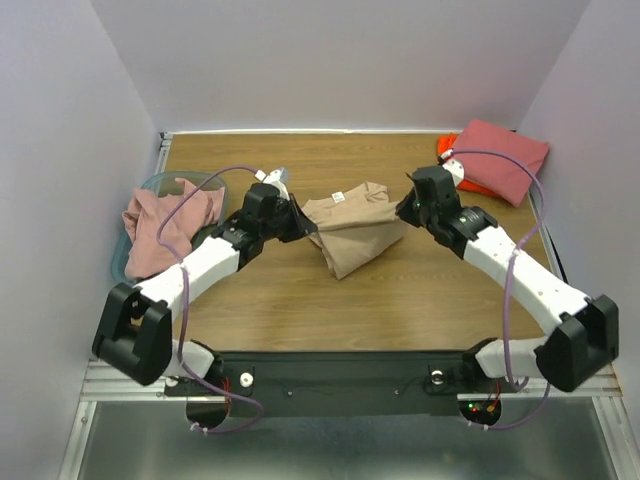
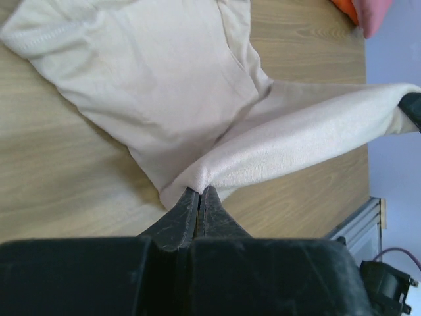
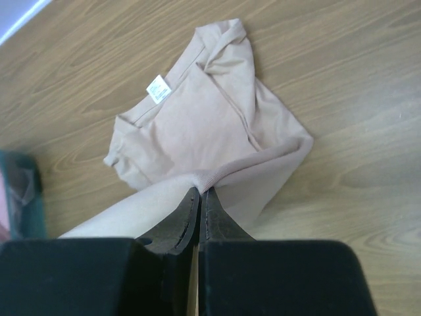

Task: Fold and stack the t-shirts
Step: Fold the tshirt

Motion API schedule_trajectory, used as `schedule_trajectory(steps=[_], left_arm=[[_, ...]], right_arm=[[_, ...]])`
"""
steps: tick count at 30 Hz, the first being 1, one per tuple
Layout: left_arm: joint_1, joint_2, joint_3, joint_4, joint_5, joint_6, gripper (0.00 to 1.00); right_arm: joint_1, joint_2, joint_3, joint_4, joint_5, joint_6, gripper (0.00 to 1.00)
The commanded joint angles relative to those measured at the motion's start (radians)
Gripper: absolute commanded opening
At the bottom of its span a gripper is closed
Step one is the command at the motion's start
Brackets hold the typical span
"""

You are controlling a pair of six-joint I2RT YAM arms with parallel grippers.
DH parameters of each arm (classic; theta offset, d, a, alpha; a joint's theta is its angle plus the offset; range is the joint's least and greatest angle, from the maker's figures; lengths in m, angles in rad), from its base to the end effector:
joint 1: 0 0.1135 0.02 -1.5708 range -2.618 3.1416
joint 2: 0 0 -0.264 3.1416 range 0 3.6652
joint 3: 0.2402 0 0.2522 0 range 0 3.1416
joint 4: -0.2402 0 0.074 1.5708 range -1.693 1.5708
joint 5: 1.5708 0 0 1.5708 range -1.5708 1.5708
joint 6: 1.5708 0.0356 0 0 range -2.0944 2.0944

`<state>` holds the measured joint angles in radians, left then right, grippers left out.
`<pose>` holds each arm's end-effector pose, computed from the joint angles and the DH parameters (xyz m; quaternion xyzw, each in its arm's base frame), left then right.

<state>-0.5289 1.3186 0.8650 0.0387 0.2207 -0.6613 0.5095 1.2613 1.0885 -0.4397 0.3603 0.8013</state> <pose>0.2552 -0.1582 0.2719 0.0050 0.8346 -0.3808 0.3979 0.2497 0.1251 0.3202 0.2087 0.8517 0.1504 0.4565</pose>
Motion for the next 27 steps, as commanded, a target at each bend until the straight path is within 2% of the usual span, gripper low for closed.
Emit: schedule_trajectory(steps=[1,7,15,20,27], left_arm=[[0.061,0.066,0.092,0.044,0.042,0.061,0.0],[0.116,0.18,0.156,0.064,0.078,0.075,0.0],[0.168,0.316,0.244,0.056,0.08,0.098,0.0],[0.219,0.457,0.339,0.043,0.078,0.112,0.0],[0.224,0.567,0.428,0.075,0.063,0.144,0.0]], right_arm=[[-0.049,0.078,0.115,0.082,0.054,-0.08,0.0],[-0.135,0.268,0.258,0.116,-0.065,-0.137,0.0],[-0.181,0.475,0.39,0.127,-0.158,-0.157,0.0],[-0.192,0.623,0.504,0.131,-0.113,-0.171,0.0],[-0.195,0.788,0.635,0.134,-0.087,-0.197,0.02]])
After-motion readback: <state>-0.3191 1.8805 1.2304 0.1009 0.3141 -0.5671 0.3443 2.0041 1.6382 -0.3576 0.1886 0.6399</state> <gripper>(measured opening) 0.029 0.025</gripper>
